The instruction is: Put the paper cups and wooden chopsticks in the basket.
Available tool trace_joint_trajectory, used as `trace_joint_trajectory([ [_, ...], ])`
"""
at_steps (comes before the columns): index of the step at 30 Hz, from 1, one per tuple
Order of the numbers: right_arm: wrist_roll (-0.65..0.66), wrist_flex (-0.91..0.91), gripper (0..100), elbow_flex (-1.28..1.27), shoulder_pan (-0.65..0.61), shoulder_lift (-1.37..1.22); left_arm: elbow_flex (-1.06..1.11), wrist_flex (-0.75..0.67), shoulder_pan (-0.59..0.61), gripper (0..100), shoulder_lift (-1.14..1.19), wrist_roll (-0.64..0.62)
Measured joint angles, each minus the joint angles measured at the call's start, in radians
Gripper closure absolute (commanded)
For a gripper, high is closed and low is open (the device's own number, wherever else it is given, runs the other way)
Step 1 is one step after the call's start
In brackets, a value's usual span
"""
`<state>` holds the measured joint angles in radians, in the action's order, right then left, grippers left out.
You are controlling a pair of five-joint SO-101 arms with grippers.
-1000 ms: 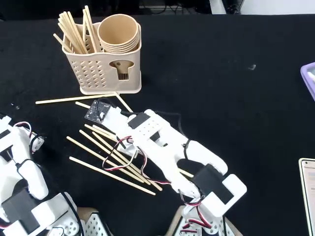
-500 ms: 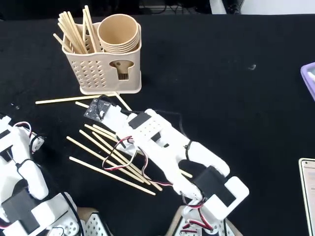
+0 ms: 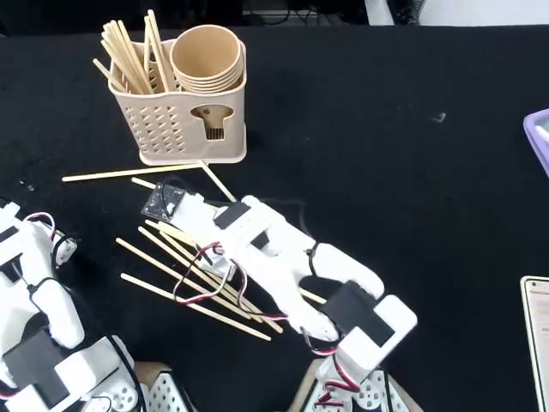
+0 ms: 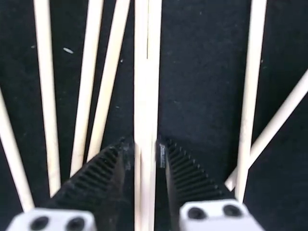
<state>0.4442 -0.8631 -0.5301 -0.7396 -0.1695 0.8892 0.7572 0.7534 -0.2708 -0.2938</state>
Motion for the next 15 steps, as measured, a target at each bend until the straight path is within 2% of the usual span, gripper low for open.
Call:
trace_joint_trajectory([
  [2,0.000,-0.003,99.2,0.005,0.000,-0.003,0.000,0.000,0.000,82,0.000,0.000],
  [9,0.000,-0.003,98.8,0.018,0.002,0.002,0.000,0.000,0.000,82,0.000,0.000],
  [15,0.002,-0.077,98.8,0.018,0.002,0.124,0.000,0.000,0.000,82,0.000,0.000],
])
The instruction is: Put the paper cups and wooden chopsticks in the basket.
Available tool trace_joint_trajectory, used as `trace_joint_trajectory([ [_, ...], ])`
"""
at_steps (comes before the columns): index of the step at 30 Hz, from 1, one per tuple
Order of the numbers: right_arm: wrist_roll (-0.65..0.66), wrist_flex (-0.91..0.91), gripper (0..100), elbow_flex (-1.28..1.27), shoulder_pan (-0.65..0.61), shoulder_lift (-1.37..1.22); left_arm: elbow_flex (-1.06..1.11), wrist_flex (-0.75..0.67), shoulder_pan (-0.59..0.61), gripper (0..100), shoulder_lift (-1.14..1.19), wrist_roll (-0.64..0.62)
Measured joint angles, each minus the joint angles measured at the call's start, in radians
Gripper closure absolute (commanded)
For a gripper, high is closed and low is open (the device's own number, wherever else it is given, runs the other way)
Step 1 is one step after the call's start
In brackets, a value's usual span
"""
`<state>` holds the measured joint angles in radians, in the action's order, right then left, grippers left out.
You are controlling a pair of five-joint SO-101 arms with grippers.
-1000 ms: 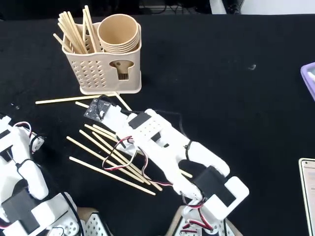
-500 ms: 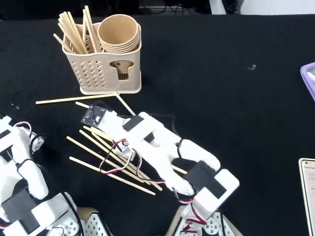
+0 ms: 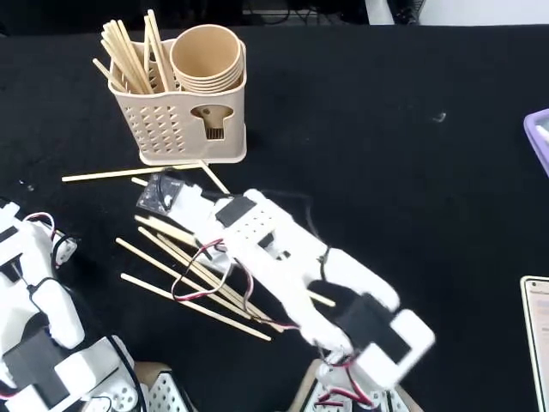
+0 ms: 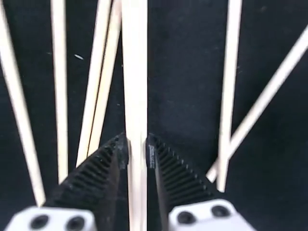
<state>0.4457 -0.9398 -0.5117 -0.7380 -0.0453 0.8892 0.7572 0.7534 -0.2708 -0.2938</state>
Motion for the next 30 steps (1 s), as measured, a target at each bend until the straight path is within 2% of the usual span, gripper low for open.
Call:
trace_joint_trajectory([
  [10,0.000,-0.035,98.8,0.006,0.000,0.245,0.000,0.000,0.000,82,0.000,0.000],
  [14,0.000,-0.035,98.8,0.092,0.000,0.325,0.000,0.000,0.000,82,0.000,0.000],
  [25,-0.008,-0.035,98.8,0.605,0.002,0.319,0.000,0.000,0.000,82,0.000,0.000],
  [30,-0.157,0.064,98.8,0.839,0.002,0.160,0.000,0.000,0.000,82,0.000,0.000],
])
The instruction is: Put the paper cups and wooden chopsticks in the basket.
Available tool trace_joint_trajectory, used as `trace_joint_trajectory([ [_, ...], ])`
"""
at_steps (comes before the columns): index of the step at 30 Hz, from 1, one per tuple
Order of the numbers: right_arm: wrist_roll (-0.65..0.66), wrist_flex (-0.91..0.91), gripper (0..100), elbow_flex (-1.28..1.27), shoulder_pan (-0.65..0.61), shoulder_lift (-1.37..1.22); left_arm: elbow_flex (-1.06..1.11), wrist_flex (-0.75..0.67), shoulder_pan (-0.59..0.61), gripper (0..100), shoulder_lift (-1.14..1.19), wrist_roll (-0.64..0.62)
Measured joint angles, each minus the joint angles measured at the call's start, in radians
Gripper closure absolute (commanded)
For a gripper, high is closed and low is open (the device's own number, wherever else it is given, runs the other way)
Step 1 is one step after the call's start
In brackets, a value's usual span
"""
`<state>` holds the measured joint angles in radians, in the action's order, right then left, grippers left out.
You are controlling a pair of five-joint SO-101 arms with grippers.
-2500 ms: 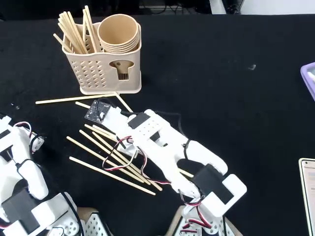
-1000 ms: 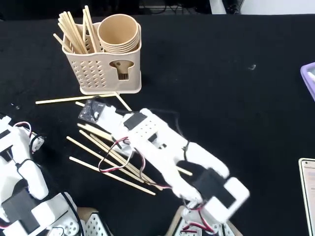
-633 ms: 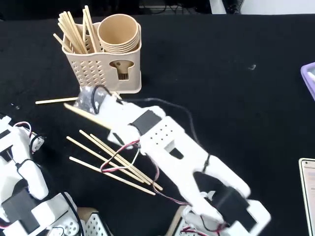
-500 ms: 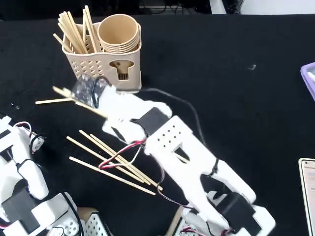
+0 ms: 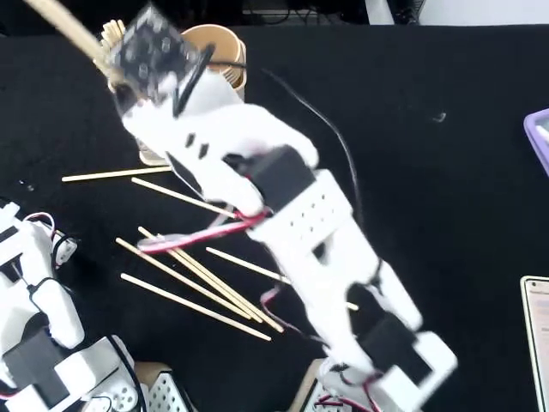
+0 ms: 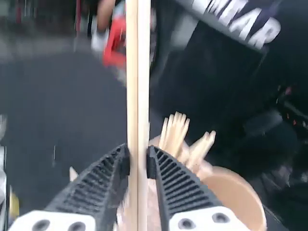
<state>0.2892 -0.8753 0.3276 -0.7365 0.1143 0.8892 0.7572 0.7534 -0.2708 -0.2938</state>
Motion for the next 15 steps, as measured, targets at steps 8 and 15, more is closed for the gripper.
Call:
trace_joint_trajectory([
  [8,-0.180,0.370,98.8,0.267,0.026,-0.336,0.000,0.000,0.000,82,0.000,0.000],
  [15,-0.195,0.448,98.7,0.474,0.086,-0.615,0.000,0.000,0.000,82,0.000,0.000],
])
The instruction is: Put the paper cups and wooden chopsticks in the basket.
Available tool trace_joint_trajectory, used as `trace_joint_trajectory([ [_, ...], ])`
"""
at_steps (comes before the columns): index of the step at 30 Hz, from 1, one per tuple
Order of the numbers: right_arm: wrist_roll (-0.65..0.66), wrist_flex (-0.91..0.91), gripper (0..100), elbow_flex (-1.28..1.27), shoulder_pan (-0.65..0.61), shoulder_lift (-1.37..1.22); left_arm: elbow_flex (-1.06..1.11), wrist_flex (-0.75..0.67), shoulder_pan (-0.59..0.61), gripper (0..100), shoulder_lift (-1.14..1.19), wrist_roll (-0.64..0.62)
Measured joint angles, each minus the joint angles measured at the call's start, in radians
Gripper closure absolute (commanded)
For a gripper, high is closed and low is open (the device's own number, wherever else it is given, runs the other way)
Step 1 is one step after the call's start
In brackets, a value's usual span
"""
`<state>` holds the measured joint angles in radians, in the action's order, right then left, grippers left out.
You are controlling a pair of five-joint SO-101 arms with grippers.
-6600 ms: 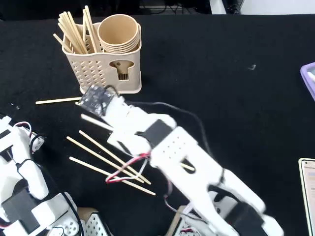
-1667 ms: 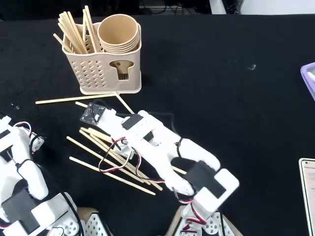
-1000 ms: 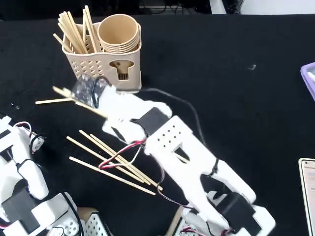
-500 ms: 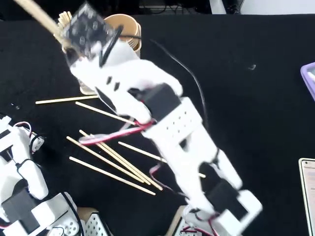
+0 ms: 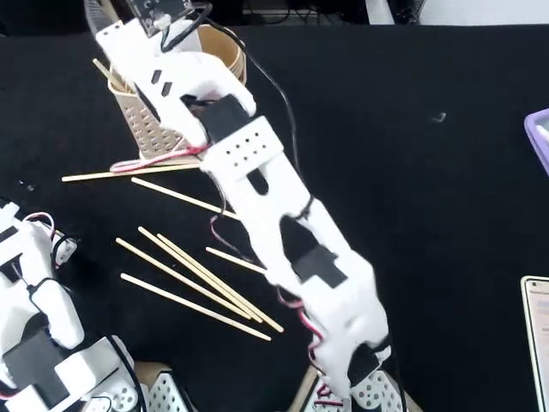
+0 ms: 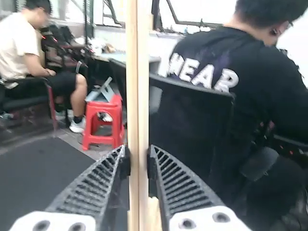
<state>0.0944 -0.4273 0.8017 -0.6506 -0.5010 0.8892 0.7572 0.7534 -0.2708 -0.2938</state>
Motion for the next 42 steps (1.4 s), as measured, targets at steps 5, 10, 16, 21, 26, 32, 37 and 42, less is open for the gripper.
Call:
trace_joint_trajectory([
  [5,0.000,-0.074,98.0,0.103,0.034,-0.129,0.000,0.000,0.000,82,0.000,0.000],
  [10,0.000,-0.187,87.0,0.173,0.046,-0.189,0.000,0.000,0.000,82,0.000,0.000],
  [16,0.000,-0.345,87.4,0.302,0.046,-0.193,0.000,0.000,0.000,82,0.000,0.000],
  [21,0.002,-0.683,87.1,0.516,0.046,-0.166,0.000,0.000,0.000,82,0.000,0.000],
  [26,0.003,-1.128,87.1,0.767,0.046,-0.137,0.000,0.000,0.000,82,0.000,0.000],
  [32,0.005,-1.309,87.1,0.753,0.081,-0.006,0.000,0.000,0.000,82,0.000,0.000],
  [37,0.005,-1.309,87.1,0.539,0.095,0.189,0.000,0.000,0.000,82,0.000,0.000],
  [42,0.005,-1.306,86.6,0.068,0.098,0.479,0.000,0.000,0.000,82,0.000,0.000],
])
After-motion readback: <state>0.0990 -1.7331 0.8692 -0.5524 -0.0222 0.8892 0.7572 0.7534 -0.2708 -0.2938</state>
